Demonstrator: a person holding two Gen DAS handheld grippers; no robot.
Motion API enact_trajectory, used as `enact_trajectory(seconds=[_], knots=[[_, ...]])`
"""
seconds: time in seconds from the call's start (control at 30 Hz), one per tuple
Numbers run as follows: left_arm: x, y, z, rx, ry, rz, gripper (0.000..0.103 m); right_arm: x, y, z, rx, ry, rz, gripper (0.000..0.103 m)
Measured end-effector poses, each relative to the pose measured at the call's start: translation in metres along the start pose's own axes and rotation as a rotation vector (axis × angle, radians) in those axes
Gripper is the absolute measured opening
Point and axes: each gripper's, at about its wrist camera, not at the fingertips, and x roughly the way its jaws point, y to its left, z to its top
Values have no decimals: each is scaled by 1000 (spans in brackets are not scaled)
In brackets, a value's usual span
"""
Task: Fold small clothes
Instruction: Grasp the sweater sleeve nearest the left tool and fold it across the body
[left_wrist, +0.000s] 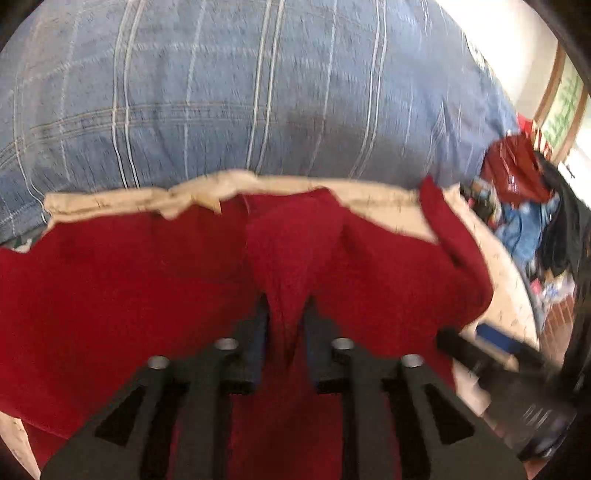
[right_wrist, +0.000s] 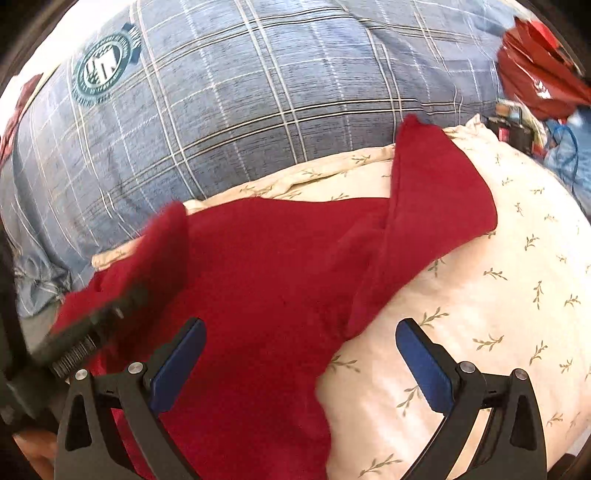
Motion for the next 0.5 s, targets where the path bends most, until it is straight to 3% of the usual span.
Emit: enact_trajectory(seconds=[0.03,0.1,0.17,0.2,0.33,0.43,0.5], knots=[[-7,3,-1,3,-3,4,49,-1,0,0,0,-4,9,102],[-32,10,0,-2,-56,-5,61,-4,8,3,-20,-16,43,102],[-64,30,0,-23,-124,-3,82,-4,15,4,-43,-19,61,103],[-77,40,-1,-39,-154,23,83,-4,21,5,-62,-24,62,103],[-114,94,-12,-74,-218,239,83,1,37,7,-118,-23,49,103],[-113,129,-27,-120,-188,351,83,0,36,10,-123,-38,41,103],[-109,150,-36,-166,-156,374,83,-5,33,11,-119,-61,39,102]])
